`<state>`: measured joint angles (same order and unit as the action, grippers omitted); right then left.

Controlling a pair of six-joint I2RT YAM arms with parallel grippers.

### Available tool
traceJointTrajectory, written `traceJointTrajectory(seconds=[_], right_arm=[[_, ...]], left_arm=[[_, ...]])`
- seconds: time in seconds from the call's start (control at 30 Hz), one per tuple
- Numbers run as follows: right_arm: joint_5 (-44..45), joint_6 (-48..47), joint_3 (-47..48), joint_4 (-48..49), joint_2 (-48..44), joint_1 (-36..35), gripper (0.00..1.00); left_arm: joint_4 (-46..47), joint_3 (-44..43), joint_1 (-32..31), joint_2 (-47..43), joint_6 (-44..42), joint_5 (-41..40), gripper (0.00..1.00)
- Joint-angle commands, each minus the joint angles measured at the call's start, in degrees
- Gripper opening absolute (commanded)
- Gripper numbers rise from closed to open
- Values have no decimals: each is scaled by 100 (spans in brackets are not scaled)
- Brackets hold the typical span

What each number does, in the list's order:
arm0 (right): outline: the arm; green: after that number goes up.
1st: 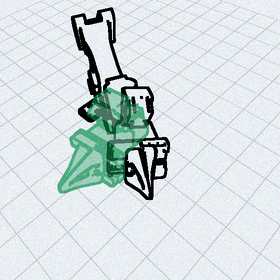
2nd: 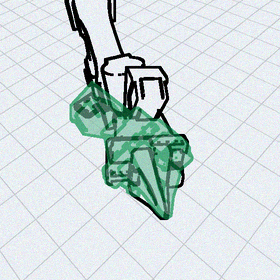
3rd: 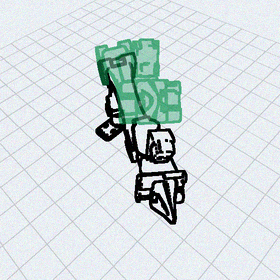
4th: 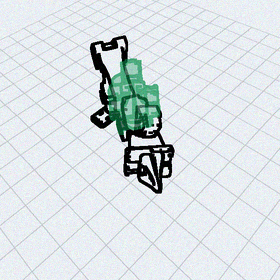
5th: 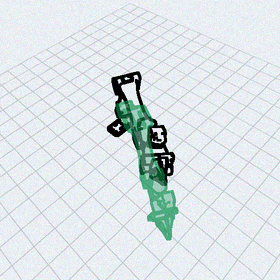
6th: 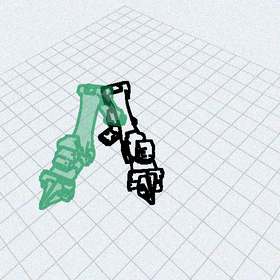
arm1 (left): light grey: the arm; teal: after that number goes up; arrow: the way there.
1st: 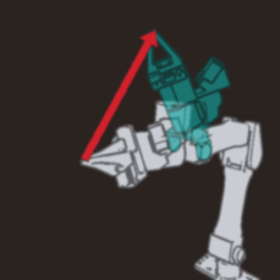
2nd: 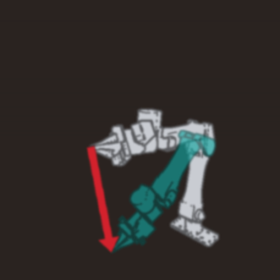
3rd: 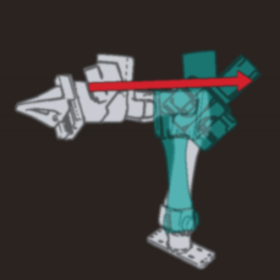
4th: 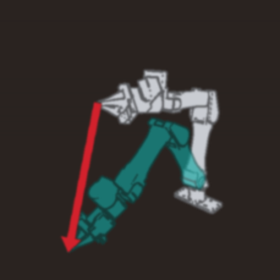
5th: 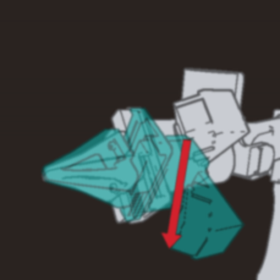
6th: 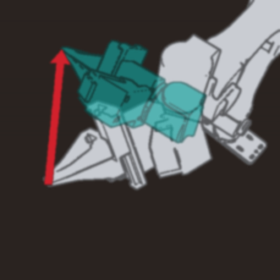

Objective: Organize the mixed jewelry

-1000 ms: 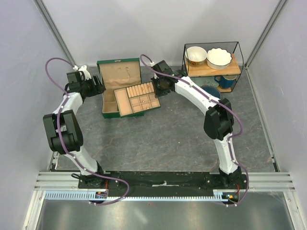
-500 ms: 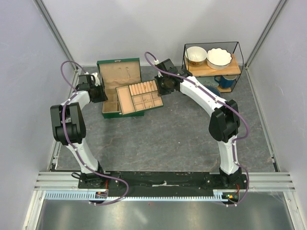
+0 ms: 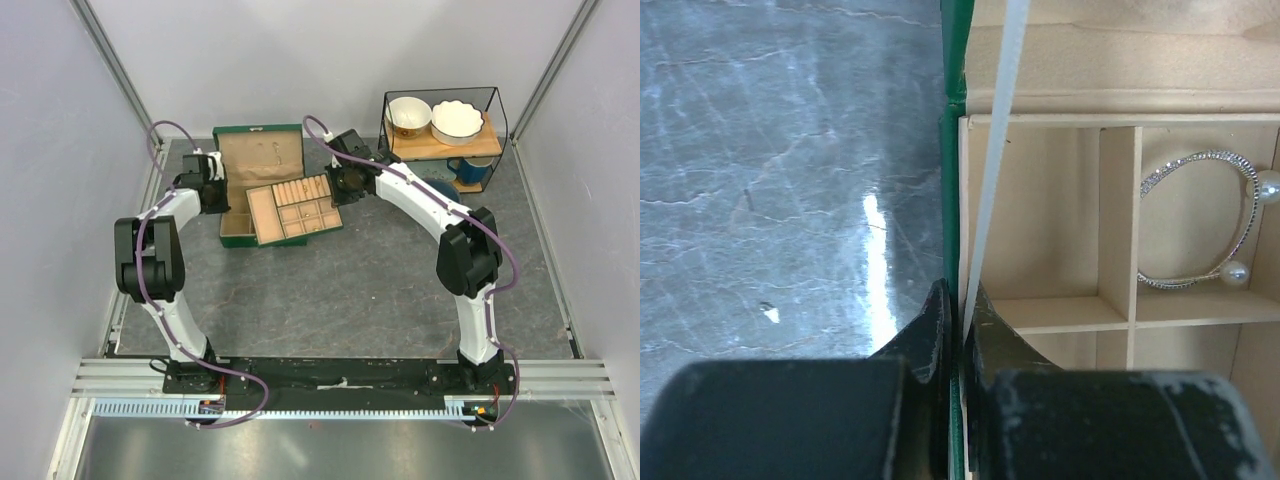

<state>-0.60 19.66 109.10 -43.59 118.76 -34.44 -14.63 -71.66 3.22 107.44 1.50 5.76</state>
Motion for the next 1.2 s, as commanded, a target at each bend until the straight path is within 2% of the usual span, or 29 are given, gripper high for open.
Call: traceJointTrajectory(seconds=[0.0, 0.2, 0.43, 0.63, 0.7, 0.73, 0.8, 0.83, 0.87, 0.9, 0.93, 1.17], right_arm=[[16, 214, -20, 395, -459, 16, 0], [183, 214, -20, 413, -512, 25, 0], [438, 196, -64, 439, -608, 25, 0], [482, 424, -573, 571, -731, 121, 0], [412, 468, -697, 615, -740, 156, 0], [394, 503, -706, 624, -732, 148, 0], [298, 600, -715, 633, -705, 148, 0], [254, 626, -697, 624, -670, 156, 0], [210, 705, -706, 624, -653, 156, 0], [140, 749, -706, 633, -644, 156, 0], [96, 785, -706, 633, -600, 156, 0], [-230, 1092, -767, 685, -424, 156, 0]], left_arm=[[-66, 178, -252, -293, 140, 294, 1], [-84, 459, -665, -504, 404, 250, 2], [-57, 881, -771, -890, 983, 347, 1], [48, 1206, -788, -1233, 1300, 654, 3], [83, 1242, -788, -1435, 1309, 681, 11], [75, 1242, -788, -1488, 1309, 681, 22], [66, 1216, -788, -1690, 1283, 707, 34], [57, 1216, -788, -1752, 1239, 733, 44], [48, 1207, -788, -1822, 1213, 786, 48], [57, 1216, -788, -1953, 1204, 795, 60], [74, 1216, -780, -2024, 1134, 839, 65], [127, 1400, -788, -2376, 1037, 682, 68]])
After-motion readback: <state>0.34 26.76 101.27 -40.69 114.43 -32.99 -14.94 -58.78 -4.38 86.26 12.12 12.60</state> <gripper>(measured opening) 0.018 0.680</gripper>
